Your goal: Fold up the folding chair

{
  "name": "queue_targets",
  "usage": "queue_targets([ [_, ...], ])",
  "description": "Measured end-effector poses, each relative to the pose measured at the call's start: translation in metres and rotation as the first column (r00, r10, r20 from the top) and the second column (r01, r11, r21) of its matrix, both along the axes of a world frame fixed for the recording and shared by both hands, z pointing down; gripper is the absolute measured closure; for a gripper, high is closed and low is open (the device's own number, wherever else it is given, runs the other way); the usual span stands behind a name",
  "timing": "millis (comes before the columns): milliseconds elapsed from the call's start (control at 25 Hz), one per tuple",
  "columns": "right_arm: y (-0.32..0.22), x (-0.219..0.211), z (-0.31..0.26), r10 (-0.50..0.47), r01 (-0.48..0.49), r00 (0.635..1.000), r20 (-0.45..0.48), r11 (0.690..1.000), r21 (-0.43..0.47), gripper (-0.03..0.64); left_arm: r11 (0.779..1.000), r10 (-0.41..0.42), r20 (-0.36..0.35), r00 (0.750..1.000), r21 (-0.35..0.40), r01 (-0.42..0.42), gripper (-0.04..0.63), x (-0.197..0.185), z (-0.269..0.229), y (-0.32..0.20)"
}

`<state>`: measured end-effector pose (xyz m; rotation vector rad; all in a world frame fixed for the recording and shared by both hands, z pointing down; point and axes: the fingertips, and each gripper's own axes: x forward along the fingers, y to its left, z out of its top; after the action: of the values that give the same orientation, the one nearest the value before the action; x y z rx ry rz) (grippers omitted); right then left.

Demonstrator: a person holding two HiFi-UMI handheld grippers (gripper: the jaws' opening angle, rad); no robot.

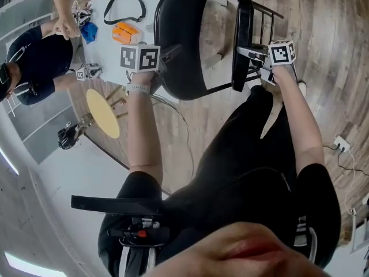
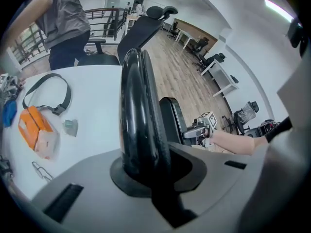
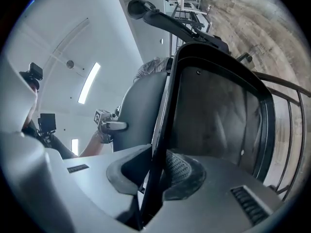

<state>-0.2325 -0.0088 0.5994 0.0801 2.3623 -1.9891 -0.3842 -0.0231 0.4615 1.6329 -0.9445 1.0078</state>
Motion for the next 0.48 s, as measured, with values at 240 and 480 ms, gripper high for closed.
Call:
queue_targets([
  [240,-0.004,-0.059,-0.003,-0.006,0.006,1.0,-0.014,1.0,0.026,0.575,1.0,0.001,0.002,1.0,-0.006,-0.001,0.545,-0.027,0.002,0.001],
  [480,-0.003,-0.101,0.003,-0.011,0.011,0.999,-0.035,1.0,0.0,0.575,1.0,-0.012,0.004,1.0,-0.006,0.012,0.545,-0.049,0.007,-0.001],
])
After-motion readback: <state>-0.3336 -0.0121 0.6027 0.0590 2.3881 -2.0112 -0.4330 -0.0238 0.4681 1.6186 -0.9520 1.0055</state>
